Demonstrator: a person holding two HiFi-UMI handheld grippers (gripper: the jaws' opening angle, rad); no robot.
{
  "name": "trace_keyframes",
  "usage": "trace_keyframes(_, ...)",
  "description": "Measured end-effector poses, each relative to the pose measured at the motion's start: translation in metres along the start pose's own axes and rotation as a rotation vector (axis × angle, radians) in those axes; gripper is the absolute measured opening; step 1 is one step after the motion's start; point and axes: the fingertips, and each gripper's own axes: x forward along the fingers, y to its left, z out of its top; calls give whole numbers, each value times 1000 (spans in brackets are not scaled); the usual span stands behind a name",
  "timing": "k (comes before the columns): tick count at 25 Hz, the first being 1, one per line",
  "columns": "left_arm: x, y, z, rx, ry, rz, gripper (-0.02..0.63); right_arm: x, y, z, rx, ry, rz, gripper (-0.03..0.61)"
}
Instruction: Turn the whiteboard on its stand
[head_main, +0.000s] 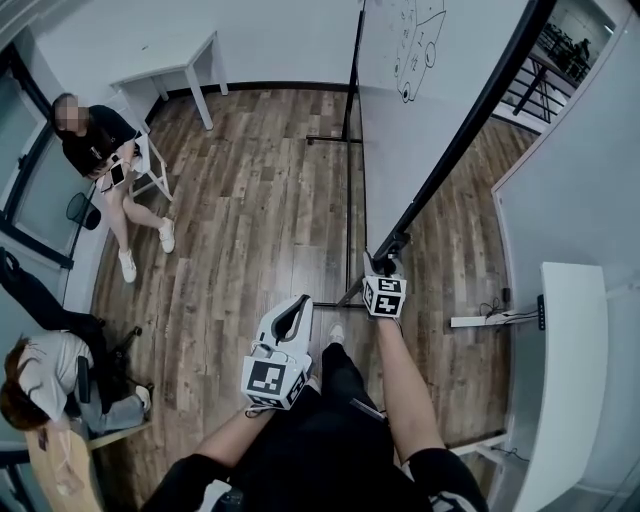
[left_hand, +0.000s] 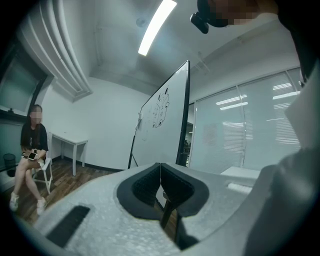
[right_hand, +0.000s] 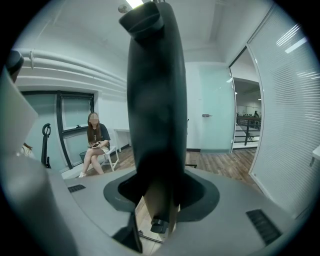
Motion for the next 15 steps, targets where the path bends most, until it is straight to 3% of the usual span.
trace_keyframes(15, -49, -24, 9, -29, 28, -1, 17, -61, 22, -10, -14, 13, 10, 172)
